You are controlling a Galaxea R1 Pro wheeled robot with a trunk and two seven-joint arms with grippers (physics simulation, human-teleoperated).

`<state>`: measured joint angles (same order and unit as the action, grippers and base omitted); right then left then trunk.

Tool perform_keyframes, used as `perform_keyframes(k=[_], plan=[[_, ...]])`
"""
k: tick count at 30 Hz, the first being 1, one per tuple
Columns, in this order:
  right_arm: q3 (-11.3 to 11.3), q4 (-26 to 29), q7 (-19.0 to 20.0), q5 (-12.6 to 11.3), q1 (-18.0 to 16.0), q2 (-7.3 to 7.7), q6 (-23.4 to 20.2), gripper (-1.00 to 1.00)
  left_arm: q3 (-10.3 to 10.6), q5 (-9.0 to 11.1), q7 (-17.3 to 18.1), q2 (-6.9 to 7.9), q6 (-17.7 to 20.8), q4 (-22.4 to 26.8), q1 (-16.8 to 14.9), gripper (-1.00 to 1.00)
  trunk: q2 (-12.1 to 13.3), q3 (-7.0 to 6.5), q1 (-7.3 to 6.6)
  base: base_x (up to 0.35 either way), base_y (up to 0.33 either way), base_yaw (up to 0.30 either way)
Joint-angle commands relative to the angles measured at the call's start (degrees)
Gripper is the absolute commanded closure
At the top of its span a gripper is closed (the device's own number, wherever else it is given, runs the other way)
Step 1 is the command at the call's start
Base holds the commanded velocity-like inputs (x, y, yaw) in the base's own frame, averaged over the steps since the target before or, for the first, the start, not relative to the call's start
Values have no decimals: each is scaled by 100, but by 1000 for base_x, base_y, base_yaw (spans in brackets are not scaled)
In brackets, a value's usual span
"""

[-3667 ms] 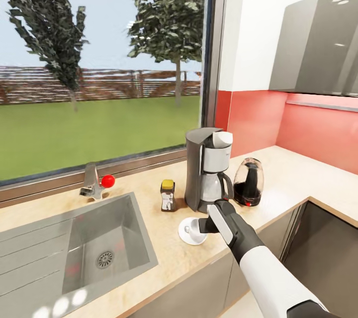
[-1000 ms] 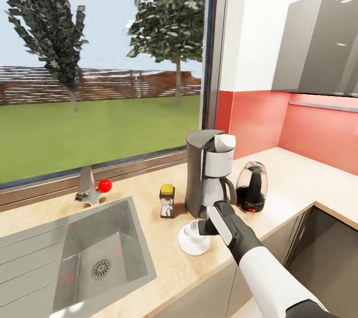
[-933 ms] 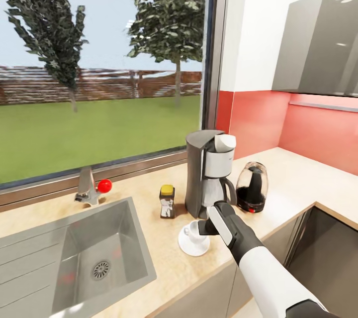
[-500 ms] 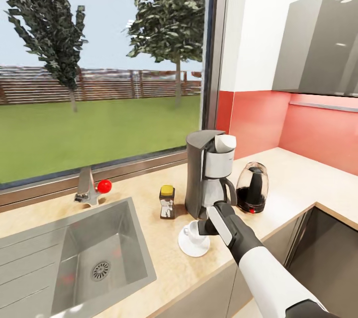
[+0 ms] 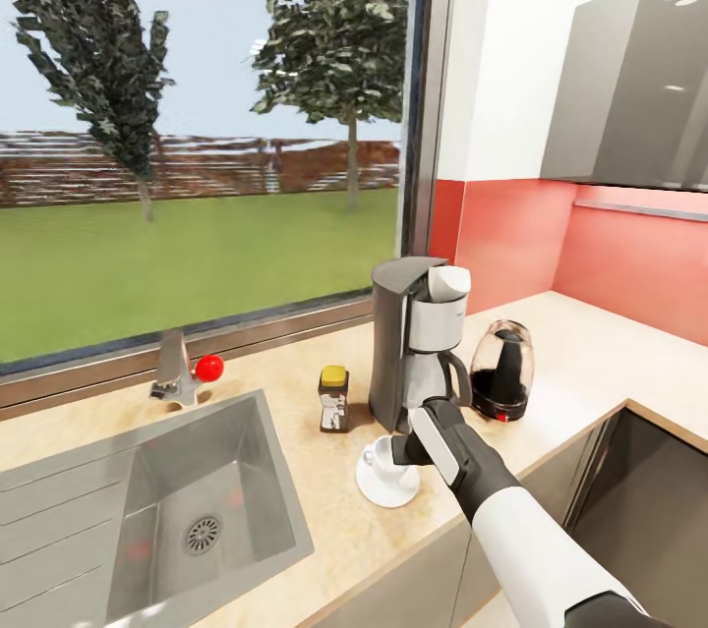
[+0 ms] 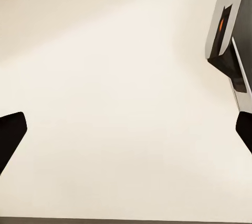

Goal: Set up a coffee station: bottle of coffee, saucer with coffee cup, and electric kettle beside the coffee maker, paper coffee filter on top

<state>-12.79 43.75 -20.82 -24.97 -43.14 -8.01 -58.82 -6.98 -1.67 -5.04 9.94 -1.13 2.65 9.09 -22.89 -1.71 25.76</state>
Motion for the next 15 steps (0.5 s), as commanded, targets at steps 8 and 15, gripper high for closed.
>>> perform_keyframes(k=[8, 15], plan=[[-13, 2, -45, -69, -2, 2, -7, -100, -41, -18, -6, -1, -10, 8, 5, -100, -3, 1, 2, 0, 1, 0], [-13, 2, -45, -69, -2, 2, -7, -100, -41, -18, -6, -1, -10, 8, 5, -100, -3, 1, 2, 0, 0, 0]])
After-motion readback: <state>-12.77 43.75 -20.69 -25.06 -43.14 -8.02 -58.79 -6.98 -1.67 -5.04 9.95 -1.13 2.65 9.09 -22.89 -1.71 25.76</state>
